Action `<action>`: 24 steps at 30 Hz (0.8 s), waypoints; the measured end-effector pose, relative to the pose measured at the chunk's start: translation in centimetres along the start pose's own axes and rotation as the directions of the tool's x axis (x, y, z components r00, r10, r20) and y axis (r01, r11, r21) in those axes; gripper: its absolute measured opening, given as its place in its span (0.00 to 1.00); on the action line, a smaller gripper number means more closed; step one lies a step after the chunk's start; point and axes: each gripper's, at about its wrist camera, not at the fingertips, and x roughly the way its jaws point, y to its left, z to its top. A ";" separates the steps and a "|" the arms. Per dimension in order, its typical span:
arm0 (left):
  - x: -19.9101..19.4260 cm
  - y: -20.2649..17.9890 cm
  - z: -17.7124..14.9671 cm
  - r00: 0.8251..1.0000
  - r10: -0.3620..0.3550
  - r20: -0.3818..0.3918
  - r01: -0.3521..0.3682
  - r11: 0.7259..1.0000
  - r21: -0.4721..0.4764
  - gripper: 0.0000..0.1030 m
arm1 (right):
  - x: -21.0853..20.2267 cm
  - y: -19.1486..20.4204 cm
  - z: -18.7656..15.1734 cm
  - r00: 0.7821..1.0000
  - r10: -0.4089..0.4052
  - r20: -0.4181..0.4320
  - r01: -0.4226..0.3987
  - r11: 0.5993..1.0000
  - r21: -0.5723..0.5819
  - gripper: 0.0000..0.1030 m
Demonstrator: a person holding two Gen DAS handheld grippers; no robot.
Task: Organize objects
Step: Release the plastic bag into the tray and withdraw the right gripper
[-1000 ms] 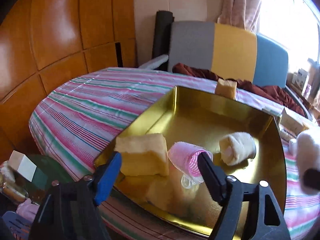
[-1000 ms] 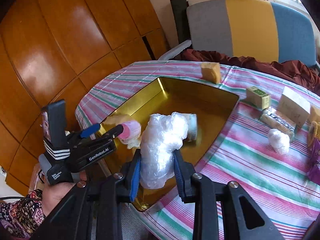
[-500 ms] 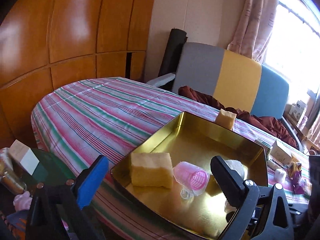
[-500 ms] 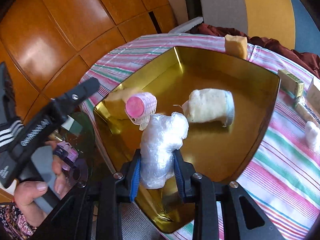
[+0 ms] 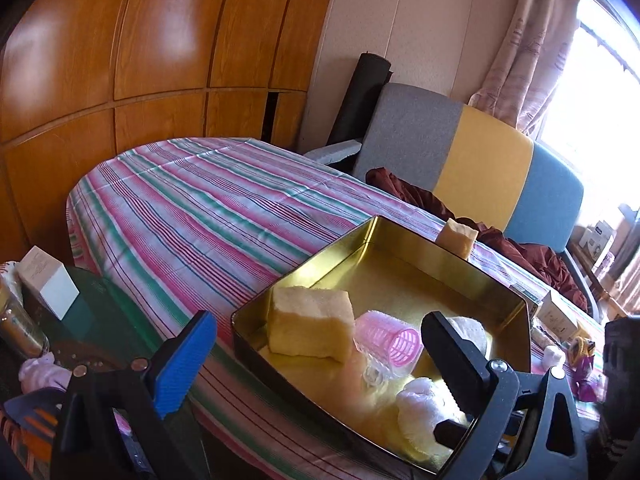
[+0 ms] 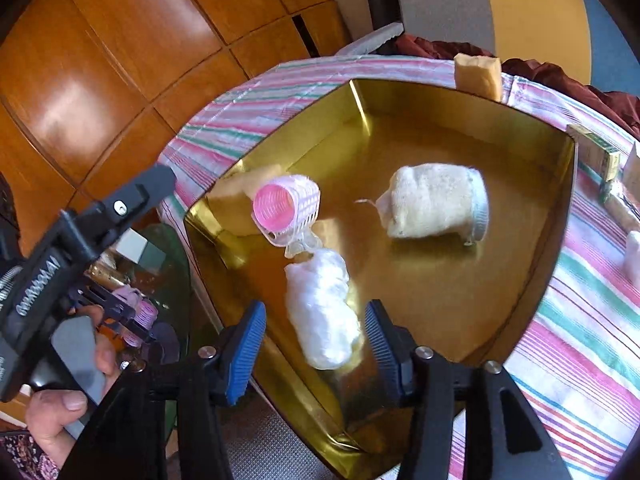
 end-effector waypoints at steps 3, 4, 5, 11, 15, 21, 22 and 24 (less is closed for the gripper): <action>-0.1 -0.8 -0.2 1.000 -0.022 -0.010 0.022 1.000 0.005 1.00 | -2.0 -0.9 0.0 0.998 0.010 0.063 -0.013 0.999 0.037 0.51; -0.2 -1.0 -0.2 0.999 -0.030 -0.012 0.031 0.999 0.009 1.00 | -2.7 -1.2 0.2 0.997 0.005 0.082 -0.009 0.999 0.046 0.51; -0.2 -1.4 -0.3 0.999 -0.039 -0.014 0.039 0.999 0.016 1.00 | -3.4 -1.6 0.2 0.995 -0.006 0.099 0.001 0.999 0.054 0.51; -0.9 -4.4 -0.9 0.992 -0.125 -0.036 0.127 0.989 0.074 1.00 | -7.0 -5.0 -0.4 0.984 -0.112 0.136 0.098 0.990 0.102 0.51; -1.3 -7.4 -1.6 0.976 -0.207 -0.071 0.215 0.966 0.141 1.00 | -8.7 -8.5 -1.4 0.976 -0.184 0.120 0.166 0.975 0.145 0.51; -2.1 -12.9 -3.3 0.942 -0.303 -0.143 0.331 0.907 0.261 1.00 | -11.5 -13.6 -3.5 0.954 -0.290 0.081 0.267 0.939 0.216 0.51; -2.1 -13.7 -3.6 0.935 -0.315 -0.160 0.349 0.896 0.275 1.00 | -12.1 -14.6 -3.9 0.947 -0.313 0.076 0.290 0.930 0.228 0.51; -2.2 -15.3 -4.3 0.923 -0.332 -0.194 0.379 0.873 0.307 1.00 | -13.1 -16.3 -4.3 0.928 -0.365 0.073 0.336 0.906 0.256 0.52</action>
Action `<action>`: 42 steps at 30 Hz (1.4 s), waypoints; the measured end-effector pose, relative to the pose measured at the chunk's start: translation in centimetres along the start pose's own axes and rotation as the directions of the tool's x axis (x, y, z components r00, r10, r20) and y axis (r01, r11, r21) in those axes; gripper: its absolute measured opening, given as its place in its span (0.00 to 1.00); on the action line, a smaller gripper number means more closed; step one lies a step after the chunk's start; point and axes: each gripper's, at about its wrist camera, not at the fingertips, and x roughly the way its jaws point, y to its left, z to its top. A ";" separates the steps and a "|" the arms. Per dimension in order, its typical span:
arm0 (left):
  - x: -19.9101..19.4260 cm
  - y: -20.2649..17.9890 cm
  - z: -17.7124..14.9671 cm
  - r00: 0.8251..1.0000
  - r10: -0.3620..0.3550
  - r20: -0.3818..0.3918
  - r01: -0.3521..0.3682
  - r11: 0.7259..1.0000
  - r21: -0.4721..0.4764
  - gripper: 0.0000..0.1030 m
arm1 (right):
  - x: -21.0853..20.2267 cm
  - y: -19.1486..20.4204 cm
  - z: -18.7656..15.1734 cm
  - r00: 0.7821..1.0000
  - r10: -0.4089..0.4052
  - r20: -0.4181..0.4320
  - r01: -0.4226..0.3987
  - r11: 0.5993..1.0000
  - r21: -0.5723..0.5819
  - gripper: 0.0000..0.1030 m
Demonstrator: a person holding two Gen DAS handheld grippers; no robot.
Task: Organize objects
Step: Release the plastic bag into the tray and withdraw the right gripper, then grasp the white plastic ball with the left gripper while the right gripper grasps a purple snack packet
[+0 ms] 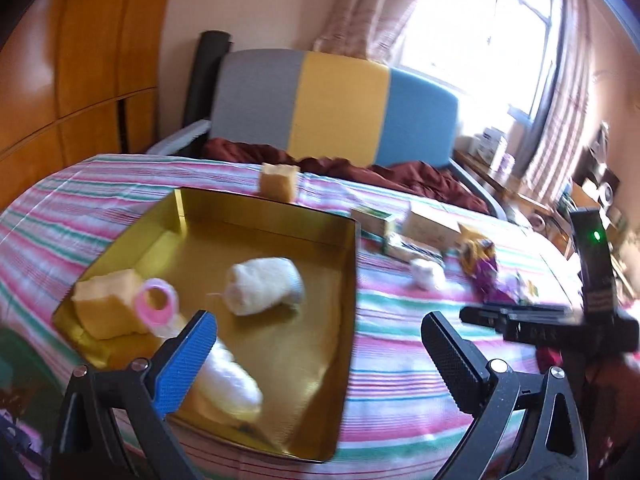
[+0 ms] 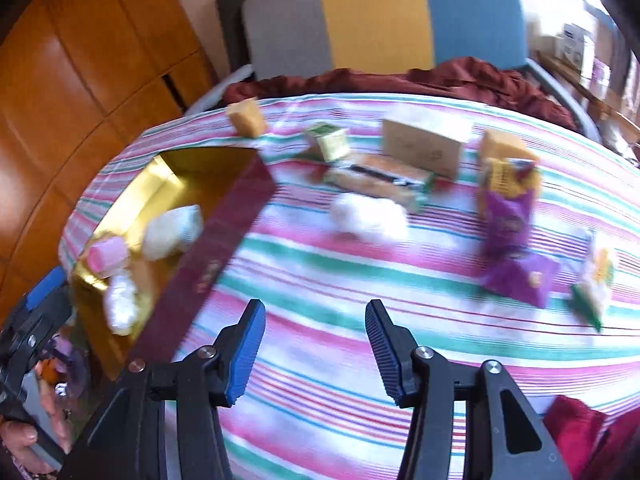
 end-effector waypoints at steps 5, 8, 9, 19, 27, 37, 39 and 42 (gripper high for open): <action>1.0 -3.4 -0.8 0.996 -0.059 -0.065 0.064 0.995 0.072 1.00 | -0.6 -5.6 0.5 0.989 -0.145 0.037 0.142 0.987 0.080 0.62; 1.5 -4.8 -1.4 0.990 -0.103 -0.101 0.112 0.990 0.080 1.00 | -0.3 -8.4 1.1 0.976 -0.210 0.052 0.203 0.972 0.114 0.63; 1.6 -5.2 -1.6 0.988 -0.111 -0.109 0.121 0.989 0.089 1.00 | -0.1 -9.2 1.3 0.974 -0.220 0.050 0.212 0.969 0.126 0.63; 3.0 -8.4 -1.9 0.985 -0.114 -0.133 0.135 0.977 0.163 1.00 | 3.1 -12.1 1.8 0.964 -0.265 -0.004 0.264 0.956 0.131 0.63; 5.4 -9.0 -1.2 0.984 -0.092 -0.154 0.114 0.983 0.143 1.00 | 3.2 -12.6 1.4 0.968 -0.246 -0.040 0.249 0.956 0.157 0.52; 9.0 -10.9 0.6 0.987 -0.062 -0.149 0.083 0.986 0.145 1.00 | 2.4 -12.1 0.6 0.972 -0.205 -0.118 0.224 0.957 0.184 0.45; 9.9 -11.4 1.1 0.989 -0.048 -0.140 0.070 0.985 0.155 1.00 | 2.1 -12.2 0.3 0.973 -0.188 -0.137 0.213 0.956 0.204 0.45; 11.7 -12.3 1.9 0.991 -0.039 -0.131 0.060 0.984 0.165 1.00 | 2.0 -12.3 0.1 0.974 -0.173 -0.149 0.203 0.955 0.218 0.45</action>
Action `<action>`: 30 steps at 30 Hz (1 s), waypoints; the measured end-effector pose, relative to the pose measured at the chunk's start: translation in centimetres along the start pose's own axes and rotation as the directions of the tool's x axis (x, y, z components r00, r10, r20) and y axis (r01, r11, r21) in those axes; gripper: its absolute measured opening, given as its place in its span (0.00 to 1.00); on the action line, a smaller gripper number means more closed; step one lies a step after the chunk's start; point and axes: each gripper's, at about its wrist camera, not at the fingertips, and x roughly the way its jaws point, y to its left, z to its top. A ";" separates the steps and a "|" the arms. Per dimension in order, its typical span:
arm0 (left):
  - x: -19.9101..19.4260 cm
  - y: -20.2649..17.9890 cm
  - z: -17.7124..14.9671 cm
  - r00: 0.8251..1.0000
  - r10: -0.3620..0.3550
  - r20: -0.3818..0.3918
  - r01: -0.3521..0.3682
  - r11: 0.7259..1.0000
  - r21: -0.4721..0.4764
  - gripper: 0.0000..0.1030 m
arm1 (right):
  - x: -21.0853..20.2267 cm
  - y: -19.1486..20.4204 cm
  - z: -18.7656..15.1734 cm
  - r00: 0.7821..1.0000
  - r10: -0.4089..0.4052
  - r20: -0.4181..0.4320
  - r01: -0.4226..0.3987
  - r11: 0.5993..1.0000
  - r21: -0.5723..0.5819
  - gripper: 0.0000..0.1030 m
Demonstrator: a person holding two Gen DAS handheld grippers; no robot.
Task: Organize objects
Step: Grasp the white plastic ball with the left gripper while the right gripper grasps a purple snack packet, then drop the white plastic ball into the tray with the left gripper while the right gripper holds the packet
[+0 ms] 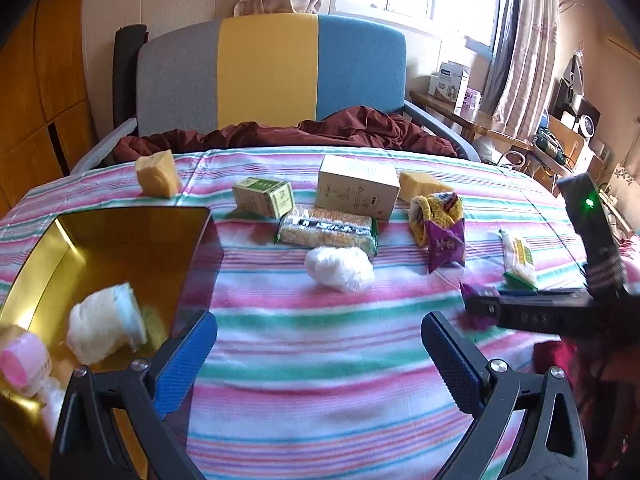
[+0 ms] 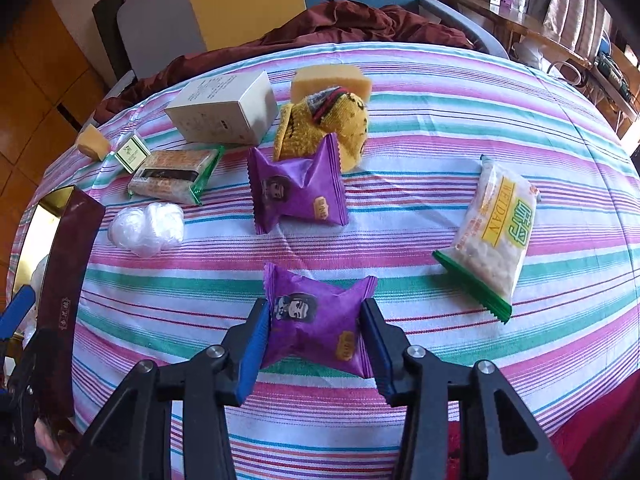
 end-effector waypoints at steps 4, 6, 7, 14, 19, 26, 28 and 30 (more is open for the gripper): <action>3.1 -1.1 1.3 1.000 0.012 0.004 -0.012 0.999 0.046 0.97 | 0.1 0.3 -0.1 1.000 -0.014 -0.006 0.014 1.000 -0.011 0.45; 5.1 -1.3 1.9 1.000 0.013 -0.028 -0.011 0.998 0.061 0.91 | 0.2 0.4 -0.1 1.000 -0.022 -0.005 0.022 1.000 -0.018 0.45; 6.0 -1.4 2.1 0.999 0.013 -0.046 -0.011 0.998 0.060 0.87 | 0.2 0.5 -0.1 1.000 -0.025 -0.006 0.025 0.999 -0.021 0.45; 9.9 -1.2 2.5 0.992 0.009 -0.127 -0.003 0.999 0.049 0.65 | 0.3 0.2 0.0 1.000 -0.011 -0.014 0.011 1.000 -0.009 0.45; 10.0 -1.6 1.6 0.992 -0.004 -0.125 0.014 0.997 0.079 0.49 | 0.3 0.1 0.1 1.000 -0.009 -0.014 0.008 1.000 -0.009 0.45; 8.1 -0.8 0.8 0.995 -0.035 -0.088 0.040 0.998 0.056 0.47 | 0.2 0.2 0.1 1.000 -0.016 0.002 0.016 1.000 -0.020 0.44; 7.1 -0.4 0.6 0.996 -0.046 -0.073 0.049 0.998 0.046 0.47 | 0.2 0.3 0.1 1.000 -0.021 0.008 0.021 0.999 -0.028 0.43; 6.0 0.0 0.2 0.997 -0.055 -0.059 0.057 0.998 0.035 0.47 | 0.2 0.5 0.1 1.000 -0.027 0.012 0.028 0.999 -0.038 0.43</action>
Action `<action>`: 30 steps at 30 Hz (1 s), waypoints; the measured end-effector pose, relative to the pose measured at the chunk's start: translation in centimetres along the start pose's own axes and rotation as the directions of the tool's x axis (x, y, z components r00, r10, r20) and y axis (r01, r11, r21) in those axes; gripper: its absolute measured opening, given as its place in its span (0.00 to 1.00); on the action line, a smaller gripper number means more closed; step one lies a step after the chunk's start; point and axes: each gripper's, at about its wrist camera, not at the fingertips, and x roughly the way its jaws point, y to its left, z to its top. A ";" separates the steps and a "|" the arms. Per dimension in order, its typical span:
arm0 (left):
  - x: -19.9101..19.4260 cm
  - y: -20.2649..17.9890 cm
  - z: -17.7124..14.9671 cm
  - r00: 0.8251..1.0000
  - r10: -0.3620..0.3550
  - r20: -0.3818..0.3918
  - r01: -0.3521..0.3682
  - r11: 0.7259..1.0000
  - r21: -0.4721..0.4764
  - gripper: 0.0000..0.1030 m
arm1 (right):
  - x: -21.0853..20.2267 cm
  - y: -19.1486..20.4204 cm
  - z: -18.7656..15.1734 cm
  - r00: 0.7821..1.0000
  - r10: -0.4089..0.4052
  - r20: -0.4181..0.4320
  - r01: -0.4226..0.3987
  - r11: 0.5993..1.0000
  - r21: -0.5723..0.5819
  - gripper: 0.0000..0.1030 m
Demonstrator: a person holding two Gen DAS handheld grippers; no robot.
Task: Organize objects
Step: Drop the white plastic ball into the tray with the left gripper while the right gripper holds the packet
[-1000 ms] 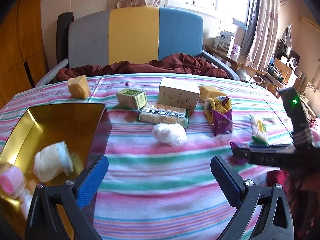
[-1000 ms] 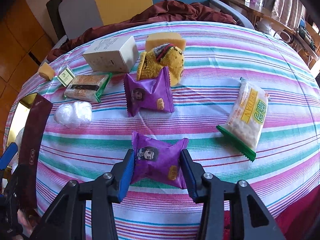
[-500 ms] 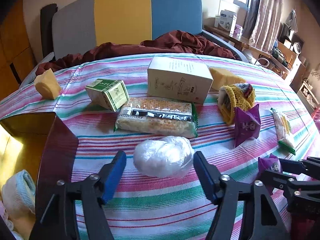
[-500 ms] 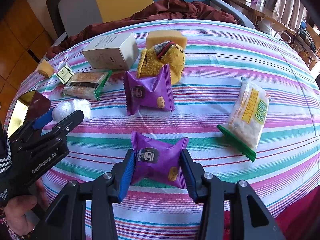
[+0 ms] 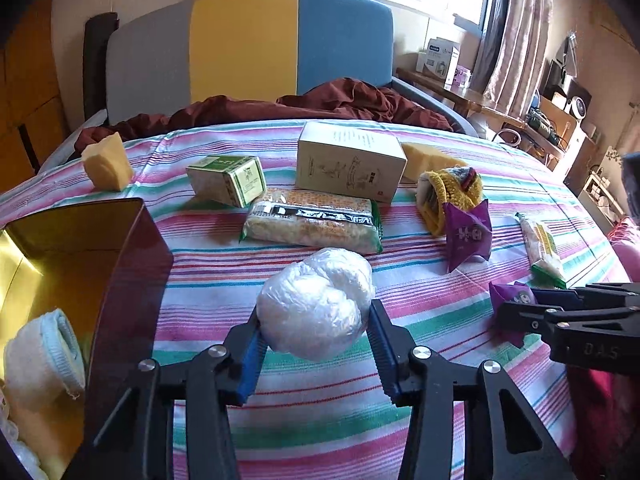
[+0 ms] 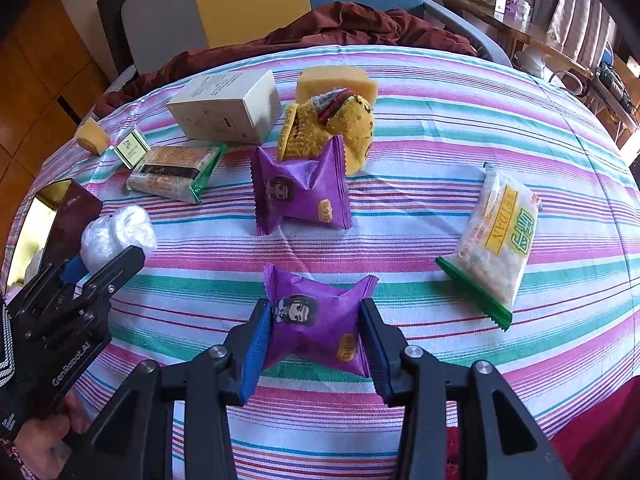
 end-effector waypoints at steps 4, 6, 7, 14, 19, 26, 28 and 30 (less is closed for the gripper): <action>-2.1 0.8 -0.9 1.000 -0.025 0.010 0.025 0.999 -0.041 0.47 | 0.1 0.0 0.1 1.000 -0.003 0.006 0.003 1.000 -0.007 0.42; -3.3 1.3 -1.3 0.999 -0.033 0.020 0.034 0.998 -0.060 0.47 | 0.3 0.0 0.5 1.000 -0.001 0.008 0.001 1.000 -0.008 0.42; -4.0 1.5 -1.4 0.999 -0.036 0.026 0.038 0.997 -0.068 0.47 | 0.3 0.0 0.4 1.000 0.003 0.010 -0.003 1.000 -0.008 0.42; -8.9 4.1 -2.6 0.997 -0.018 0.077 0.027 0.993 -0.113 0.47 | 0.0 0.6 -0.2 0.997 0.076 0.014 -0.076 0.997 -0.017 0.42; -11.0 6.8 -3.8 0.995 0.037 0.089 -0.024 0.990 -0.138 0.47 | -0.2 1.6 -0.8 0.993 0.116 0.013 -0.115 0.992 -0.047 0.42; -11.9 11.2 -6.5 0.992 0.118 0.051 -0.104 0.970 -0.219 0.47 | -0.6 3.1 -0.8 0.979 0.200 0.038 -0.197 0.978 -0.068 0.42; -11.6 12.2 -7.2 0.991 0.131 0.030 -0.120 0.962 -0.244 0.47 | -0.8 3.7 -0.8 0.973 0.225 0.047 -0.222 0.972 -0.074 0.42; -11.1 13.0 -7.7 0.990 0.142 0.005 -0.136 0.954 -0.267 0.47 | -1.0 4.2 -0.8 0.970 0.234 0.058 -0.229 0.969 -0.089 0.42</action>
